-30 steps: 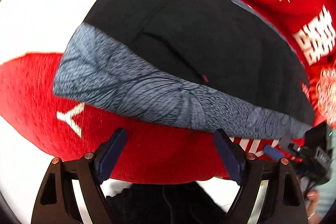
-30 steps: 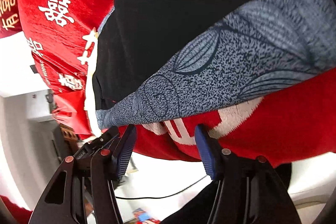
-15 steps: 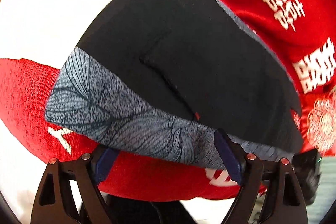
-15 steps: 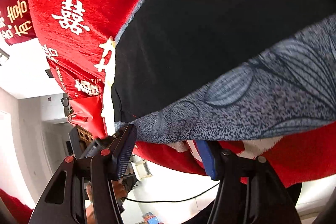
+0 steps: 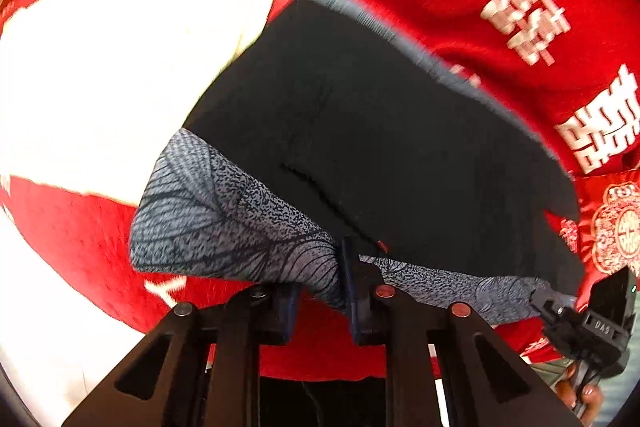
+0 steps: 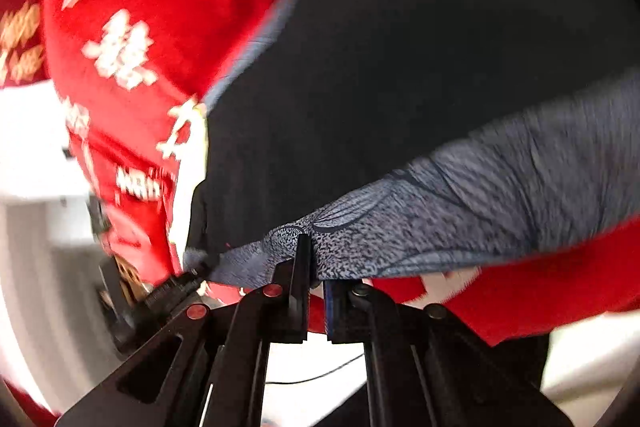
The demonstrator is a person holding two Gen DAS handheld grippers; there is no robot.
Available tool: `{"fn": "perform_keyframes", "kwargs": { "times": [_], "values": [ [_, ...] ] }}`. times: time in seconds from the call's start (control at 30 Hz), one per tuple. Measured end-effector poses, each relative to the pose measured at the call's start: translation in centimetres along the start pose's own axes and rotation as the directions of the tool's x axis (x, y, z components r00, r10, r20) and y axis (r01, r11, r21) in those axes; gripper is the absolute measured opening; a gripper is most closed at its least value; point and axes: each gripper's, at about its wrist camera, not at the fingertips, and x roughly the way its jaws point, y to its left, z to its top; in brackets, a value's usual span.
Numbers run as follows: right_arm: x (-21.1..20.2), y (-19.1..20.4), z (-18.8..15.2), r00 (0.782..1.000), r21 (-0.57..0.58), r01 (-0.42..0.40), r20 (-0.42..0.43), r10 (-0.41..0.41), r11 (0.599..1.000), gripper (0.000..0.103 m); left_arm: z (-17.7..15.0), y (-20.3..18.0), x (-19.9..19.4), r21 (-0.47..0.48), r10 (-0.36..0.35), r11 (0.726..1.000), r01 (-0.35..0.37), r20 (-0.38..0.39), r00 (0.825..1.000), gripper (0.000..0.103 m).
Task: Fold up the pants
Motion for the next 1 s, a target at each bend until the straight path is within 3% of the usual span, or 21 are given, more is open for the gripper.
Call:
{"fn": "perform_keyframes", "kwargs": {
  "times": [0.13,0.27,0.37,0.5,0.63,0.7,0.73,0.77,0.8,0.87,0.93,1.0],
  "values": [
    [-1.7,4.4,5.4,1.0,-0.145,0.004,-0.009,-0.006,0.989,0.006,4.6,-3.2,-2.0,0.033,-0.014,0.999,0.012,0.063,0.998,0.021],
    [-0.5,7.0,13.1,0.999,-0.231,0.011,-0.04,-0.021,0.973,0.006,10.4,-5.8,-1.4,0.061,0.014,0.998,-0.022,0.13,0.991,0.021],
    [2.1,7.4,18.8,0.994,-0.262,0.047,-0.084,-0.071,0.964,0.007,15.3,-7.4,1.6,0.07,0.051,0.996,-0.063,0.172,0.984,0.021],
    [7.7,6.0,25.5,0.979,-0.275,0.078,-0.159,-0.126,0.958,0.008,20.3,-7.5,7.9,0.046,0.108,0.992,-0.118,0.173,0.979,0.021],
    [12.1,3.2,29.2,0.966,-0.237,0.092,-0.216,-0.145,0.967,0.008,22.1,-7.5,12.9,0.032,0.221,0.973,-0.227,0.139,0.965,0.035],
    [13.1,2.5,30.0,0.961,-0.194,0.082,-0.243,-0.129,0.978,0.01,22.3,-7.7,13.1,0.027,0.236,0.97,-0.242,0.137,0.962,0.035],
    [12.8,2.2,29.6,0.96,-0.187,0.076,-0.251,-0.123,0.979,0.01,22.1,-7.7,12.3,0.029,0.243,0.968,-0.25,0.144,0.959,0.047],
    [12.4,2.6,29.4,0.958,-0.194,0.071,-0.258,-0.121,0.978,0.019,21.8,-7.8,11.3,0.03,0.264,0.962,-0.272,0.162,0.951,0.077],
    [11.8,3.1,29.2,0.959,-0.221,0.071,-0.252,-0.127,0.973,0.045,21.5,-7.9,10.3,0.03,0.287,0.954,-0.297,0.187,0.94,0.087],
    [9.8,5.1,28.4,0.966,-0.287,0.044,-0.23,-0.113,0.957,0.084,20.2,-8.7,8.8,0.061,0.299,0.945,-0.32,0.228,0.927,0.088],
    [8.5,6.6,27.5,0.969,-0.335,0.054,-0.208,-0.13,0.941,0.084,19.4,-9.1,8.6,0.091,0.304,0.941,-0.327,0.201,0.931,0.088],
    [8.0,8.3,26.0,0.963,-0.419,0.111,-0.18,-0.202,0.901,0.08,18.7,-9.7,10.3,0.123,0.309,0.936,-0.329,0.154,0.938,0.088]
  ]
}}
